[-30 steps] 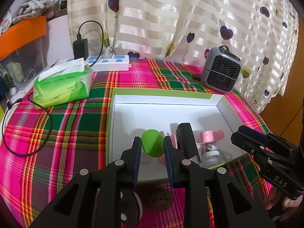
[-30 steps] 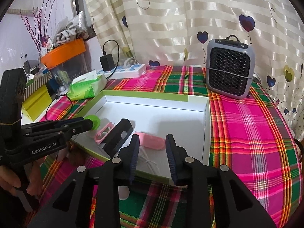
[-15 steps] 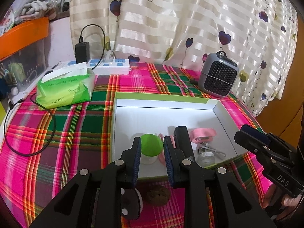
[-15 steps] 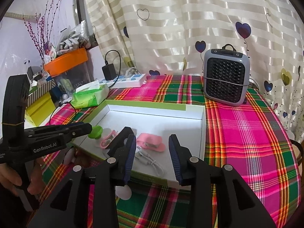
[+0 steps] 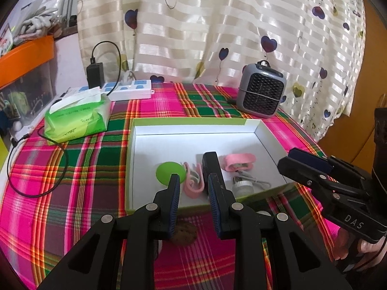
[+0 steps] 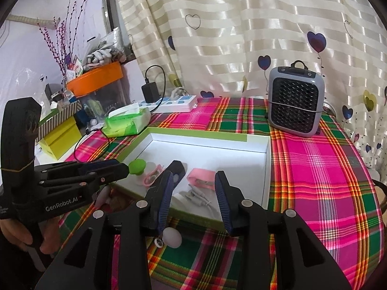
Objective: Organize objects
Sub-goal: 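Lift both open tools out of the box, then move the left tool to a brown walnut while the right tool approaches the white egg-shaped item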
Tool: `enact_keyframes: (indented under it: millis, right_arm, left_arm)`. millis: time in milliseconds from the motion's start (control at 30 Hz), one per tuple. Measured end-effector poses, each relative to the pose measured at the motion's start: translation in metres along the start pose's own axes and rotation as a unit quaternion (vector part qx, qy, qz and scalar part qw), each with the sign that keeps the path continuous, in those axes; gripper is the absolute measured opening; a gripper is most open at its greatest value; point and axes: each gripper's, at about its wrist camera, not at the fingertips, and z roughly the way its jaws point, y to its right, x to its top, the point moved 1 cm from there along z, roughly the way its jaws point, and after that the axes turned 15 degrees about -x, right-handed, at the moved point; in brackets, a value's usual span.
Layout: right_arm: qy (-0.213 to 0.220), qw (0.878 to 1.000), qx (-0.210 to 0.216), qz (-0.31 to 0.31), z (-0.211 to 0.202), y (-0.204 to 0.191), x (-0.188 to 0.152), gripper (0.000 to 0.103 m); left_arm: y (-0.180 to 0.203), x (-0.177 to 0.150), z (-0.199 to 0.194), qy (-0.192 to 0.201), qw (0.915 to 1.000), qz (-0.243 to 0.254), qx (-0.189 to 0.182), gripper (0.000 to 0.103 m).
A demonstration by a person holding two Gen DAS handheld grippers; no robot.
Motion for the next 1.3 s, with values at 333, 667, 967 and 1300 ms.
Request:
enact_keyframes:
  millis: [333, 667, 967, 1300]
  right_arm:
    - [-0.005, 1.000, 0.016, -0.016, -0.005, -0.005, -0.006, 0.037]
    - [-0.021, 0.998, 0.048, -0.043, -0.007, -0.010, -0.017, 0.037]
    - [-0.049, 0.993, 0.062, -0.083, -0.001, -0.017, -0.030, 0.037]
    - [-0.071, 0.987, 0.061, -0.128, 0.007, -0.030, -0.043, 0.039]
  left_arm:
    - [0.007, -0.007, -0.005, -0.001, 1.0000, 0.007, -0.005, 0.022]
    - [0.013, -0.014, -0.009, -0.003, 0.9998, 0.014, -0.016, 0.022]
    - [0.014, -0.013, -0.018, 0.009, 0.9996, 0.013, -0.024, 0.022]
    - [0.016, -0.016, -0.015, 0.003, 0.9995, 0.013, -0.031, 0.022]
